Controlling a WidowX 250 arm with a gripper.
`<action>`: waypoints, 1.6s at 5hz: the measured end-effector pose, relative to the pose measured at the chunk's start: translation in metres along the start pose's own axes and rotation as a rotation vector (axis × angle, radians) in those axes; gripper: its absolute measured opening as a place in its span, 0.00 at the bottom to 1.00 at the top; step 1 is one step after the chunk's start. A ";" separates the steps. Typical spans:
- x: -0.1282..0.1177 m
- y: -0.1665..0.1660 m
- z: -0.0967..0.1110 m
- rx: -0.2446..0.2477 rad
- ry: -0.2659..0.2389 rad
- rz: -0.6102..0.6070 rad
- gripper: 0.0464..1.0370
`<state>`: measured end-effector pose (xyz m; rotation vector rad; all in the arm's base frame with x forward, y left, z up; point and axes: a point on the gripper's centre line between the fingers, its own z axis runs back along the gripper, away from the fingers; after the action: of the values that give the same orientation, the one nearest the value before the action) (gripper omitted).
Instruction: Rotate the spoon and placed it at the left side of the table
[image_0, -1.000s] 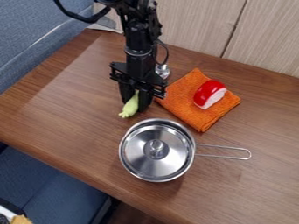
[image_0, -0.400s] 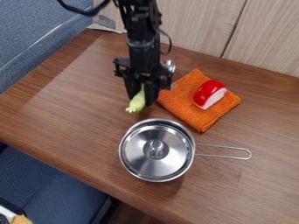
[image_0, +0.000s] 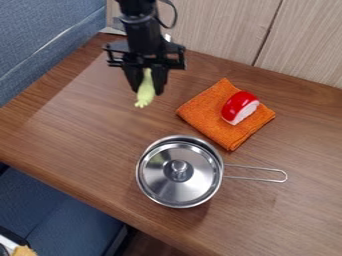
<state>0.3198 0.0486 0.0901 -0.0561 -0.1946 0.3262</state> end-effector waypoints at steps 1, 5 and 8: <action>-0.014 0.020 0.019 0.043 -0.059 0.247 0.37; -0.039 0.085 -0.026 0.278 -0.006 0.818 0.37; -0.046 0.090 -0.049 0.145 0.031 0.842 0.43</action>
<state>0.2588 0.1178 0.0262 0.0036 -0.1065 1.1768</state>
